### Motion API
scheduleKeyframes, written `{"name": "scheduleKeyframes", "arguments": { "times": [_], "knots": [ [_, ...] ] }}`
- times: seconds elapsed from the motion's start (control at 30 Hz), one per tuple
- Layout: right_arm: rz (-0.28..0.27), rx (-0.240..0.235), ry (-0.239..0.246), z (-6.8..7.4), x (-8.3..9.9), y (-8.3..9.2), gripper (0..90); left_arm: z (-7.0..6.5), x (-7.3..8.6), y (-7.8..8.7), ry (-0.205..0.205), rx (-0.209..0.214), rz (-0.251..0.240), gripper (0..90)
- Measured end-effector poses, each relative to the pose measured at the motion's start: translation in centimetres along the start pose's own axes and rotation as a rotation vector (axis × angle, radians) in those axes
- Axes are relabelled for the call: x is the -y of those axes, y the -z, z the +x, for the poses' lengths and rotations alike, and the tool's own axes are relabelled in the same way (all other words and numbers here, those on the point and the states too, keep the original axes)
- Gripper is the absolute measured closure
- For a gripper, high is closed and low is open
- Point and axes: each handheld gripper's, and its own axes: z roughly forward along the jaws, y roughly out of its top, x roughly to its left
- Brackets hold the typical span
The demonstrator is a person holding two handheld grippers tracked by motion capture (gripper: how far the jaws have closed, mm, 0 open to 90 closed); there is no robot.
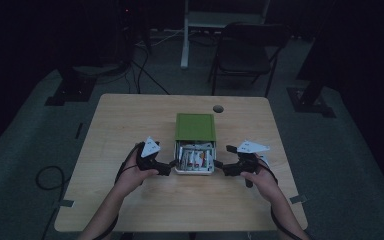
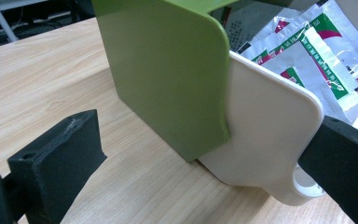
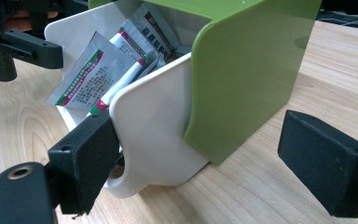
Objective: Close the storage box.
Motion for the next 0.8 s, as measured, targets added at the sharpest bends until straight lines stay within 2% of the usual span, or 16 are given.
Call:
{"name": "scheduleKeyframes", "arguments": {
  "times": [0.8],
  "knots": [
    [-0.001,0.025,-0.016,-0.67,-0.37,-0.68,12.4,0.84,-0.46,-0.79,0.016,-0.001,0.004,1.1]
  ]
}}
